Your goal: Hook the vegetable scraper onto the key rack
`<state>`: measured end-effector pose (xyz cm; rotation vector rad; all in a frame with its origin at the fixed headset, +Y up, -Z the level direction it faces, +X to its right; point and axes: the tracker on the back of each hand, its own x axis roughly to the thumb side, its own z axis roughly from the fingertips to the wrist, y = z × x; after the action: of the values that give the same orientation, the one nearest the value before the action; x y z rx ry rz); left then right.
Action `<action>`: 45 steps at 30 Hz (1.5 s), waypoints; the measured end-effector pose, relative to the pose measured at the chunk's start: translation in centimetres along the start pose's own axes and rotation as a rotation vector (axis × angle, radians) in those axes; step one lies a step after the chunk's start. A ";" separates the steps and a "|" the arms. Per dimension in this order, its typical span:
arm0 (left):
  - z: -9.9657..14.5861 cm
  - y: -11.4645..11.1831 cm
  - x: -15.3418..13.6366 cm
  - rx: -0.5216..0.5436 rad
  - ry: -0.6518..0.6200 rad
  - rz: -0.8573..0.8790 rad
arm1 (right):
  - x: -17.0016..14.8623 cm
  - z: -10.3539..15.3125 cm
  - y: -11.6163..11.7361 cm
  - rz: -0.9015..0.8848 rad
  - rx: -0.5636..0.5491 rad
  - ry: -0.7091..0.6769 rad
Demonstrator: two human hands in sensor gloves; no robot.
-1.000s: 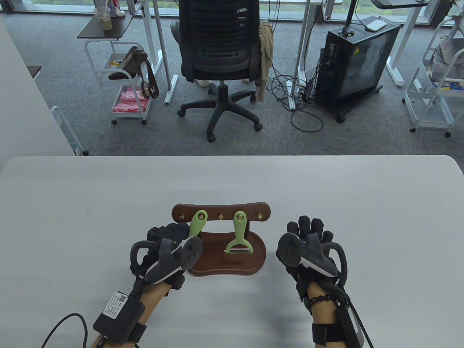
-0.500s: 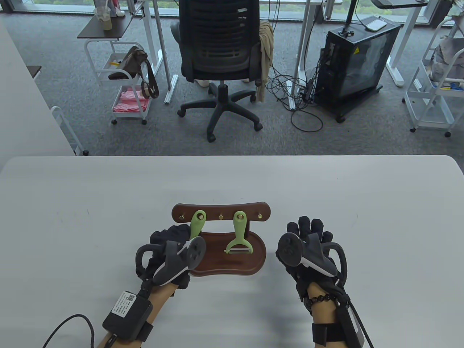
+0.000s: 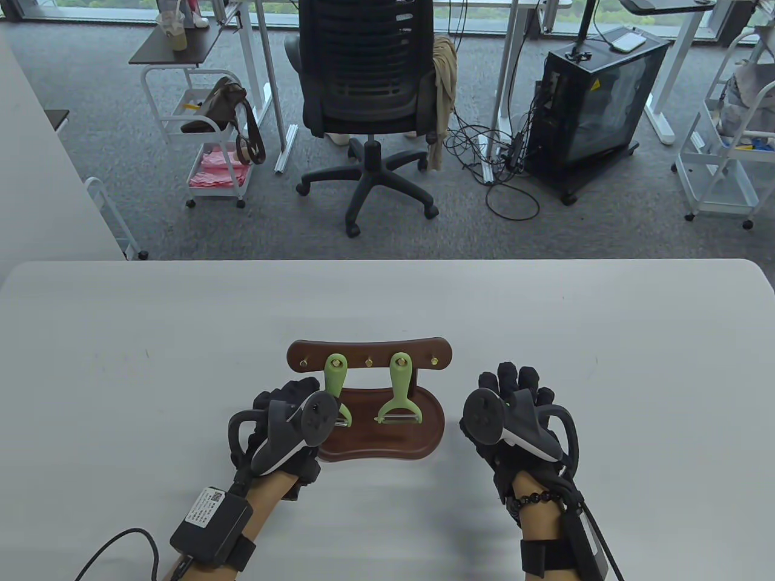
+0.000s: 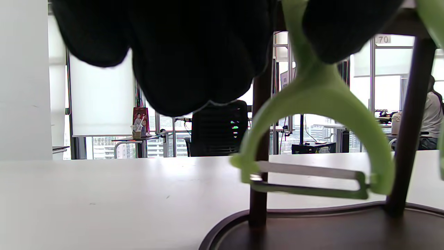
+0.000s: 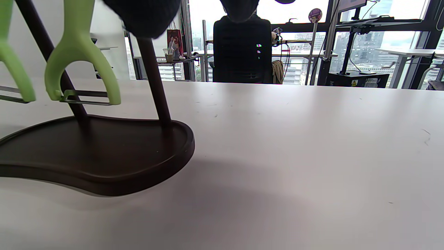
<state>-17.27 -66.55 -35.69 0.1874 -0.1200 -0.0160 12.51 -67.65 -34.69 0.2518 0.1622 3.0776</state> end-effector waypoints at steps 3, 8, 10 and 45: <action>0.1 0.1 -0.3 -0.010 0.002 0.011 | 0.0 0.0 0.0 -0.003 0.001 0.001; 0.4 0.5 -1.3 -0.025 0.009 0.001 | 0.0 0.0 0.0 -0.005 0.001 0.003; 0.6 0.5 -2.0 -0.024 0.016 -0.029 | 0.0 0.0 -0.1 -0.005 -0.001 0.003; 1.4 -1.6 -9.5 -0.079 -0.057 -0.113 | 0.3 0.2 0.5 0.056 -0.050 0.022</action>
<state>-26.86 -68.13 -35.69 0.1142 -0.1650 -0.1386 12.25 -68.10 -34.42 0.2245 0.0810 3.1360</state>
